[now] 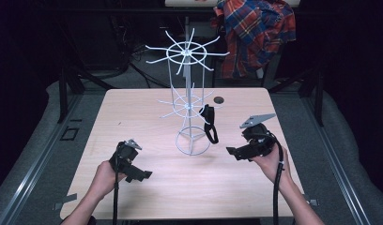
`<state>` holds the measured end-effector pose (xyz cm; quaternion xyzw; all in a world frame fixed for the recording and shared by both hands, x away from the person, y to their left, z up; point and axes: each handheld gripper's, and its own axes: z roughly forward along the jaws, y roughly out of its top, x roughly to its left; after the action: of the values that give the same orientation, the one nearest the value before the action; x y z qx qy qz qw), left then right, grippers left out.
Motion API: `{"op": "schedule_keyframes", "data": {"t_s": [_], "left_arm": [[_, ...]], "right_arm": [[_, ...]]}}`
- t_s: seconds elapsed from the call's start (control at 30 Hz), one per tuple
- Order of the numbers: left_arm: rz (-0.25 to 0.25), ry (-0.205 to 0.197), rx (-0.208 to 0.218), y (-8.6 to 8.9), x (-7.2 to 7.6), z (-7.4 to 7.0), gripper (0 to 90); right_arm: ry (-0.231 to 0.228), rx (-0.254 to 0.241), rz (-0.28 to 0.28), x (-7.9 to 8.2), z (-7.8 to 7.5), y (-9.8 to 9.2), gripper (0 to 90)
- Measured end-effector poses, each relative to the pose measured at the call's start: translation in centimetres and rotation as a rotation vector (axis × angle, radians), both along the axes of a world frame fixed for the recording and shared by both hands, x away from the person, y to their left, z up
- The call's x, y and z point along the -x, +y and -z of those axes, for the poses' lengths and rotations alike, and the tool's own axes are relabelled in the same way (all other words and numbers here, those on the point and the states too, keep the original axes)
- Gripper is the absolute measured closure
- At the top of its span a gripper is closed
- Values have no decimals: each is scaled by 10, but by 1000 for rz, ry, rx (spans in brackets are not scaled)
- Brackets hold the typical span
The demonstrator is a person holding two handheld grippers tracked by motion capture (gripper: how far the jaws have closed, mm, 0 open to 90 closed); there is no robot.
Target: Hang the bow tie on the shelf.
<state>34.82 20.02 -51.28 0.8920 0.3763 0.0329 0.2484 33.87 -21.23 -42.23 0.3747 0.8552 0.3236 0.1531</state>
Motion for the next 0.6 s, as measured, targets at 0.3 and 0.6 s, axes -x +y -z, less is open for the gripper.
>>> {"op": "schedule_keyframes", "data": {"t_s": [0.3, 0.6], "left_arm": [[2, 0, -3, 0, 0, 0, 2], [6, 5, -9, -2, 0, 1, 2]], "right_arm": [[20, 36, 30, 26, 15, -21, 135], [50, 95, 16, 45, 39, -31, 112]]}}
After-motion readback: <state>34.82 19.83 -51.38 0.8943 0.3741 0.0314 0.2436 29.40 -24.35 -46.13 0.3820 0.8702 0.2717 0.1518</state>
